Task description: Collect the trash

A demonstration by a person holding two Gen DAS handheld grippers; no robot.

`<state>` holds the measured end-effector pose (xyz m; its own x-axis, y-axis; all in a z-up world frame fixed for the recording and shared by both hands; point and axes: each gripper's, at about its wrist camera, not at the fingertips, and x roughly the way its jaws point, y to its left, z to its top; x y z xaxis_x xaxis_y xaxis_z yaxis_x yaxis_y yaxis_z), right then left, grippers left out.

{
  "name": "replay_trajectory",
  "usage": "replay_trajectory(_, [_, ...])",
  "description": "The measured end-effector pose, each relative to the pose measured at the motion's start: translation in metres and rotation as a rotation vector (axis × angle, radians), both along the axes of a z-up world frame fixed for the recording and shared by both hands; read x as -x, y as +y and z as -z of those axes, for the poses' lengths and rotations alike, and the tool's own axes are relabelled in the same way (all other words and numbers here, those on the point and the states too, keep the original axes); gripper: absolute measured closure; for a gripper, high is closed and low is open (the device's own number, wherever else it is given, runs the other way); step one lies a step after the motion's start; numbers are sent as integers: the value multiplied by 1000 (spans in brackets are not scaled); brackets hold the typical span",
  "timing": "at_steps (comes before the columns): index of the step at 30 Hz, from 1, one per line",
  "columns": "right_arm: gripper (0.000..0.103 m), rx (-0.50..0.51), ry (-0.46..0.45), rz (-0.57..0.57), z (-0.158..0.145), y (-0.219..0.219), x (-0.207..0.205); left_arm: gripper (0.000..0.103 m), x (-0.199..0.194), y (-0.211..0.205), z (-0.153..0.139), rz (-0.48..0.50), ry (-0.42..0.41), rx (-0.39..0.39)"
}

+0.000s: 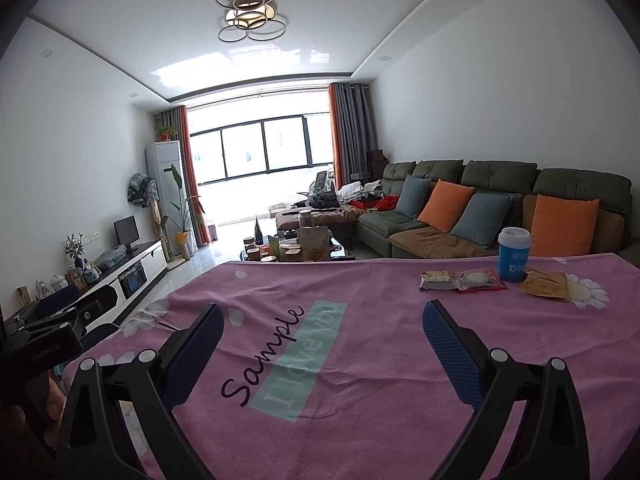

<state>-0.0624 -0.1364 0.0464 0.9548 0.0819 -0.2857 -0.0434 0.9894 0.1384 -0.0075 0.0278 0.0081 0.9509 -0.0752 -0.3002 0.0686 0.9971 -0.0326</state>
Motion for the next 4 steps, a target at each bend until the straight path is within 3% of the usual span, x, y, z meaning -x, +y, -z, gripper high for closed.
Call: replay_trajectory(4, [7,-2,50,24,3,-16,-10,5,-32,-3,5,33,122,14])
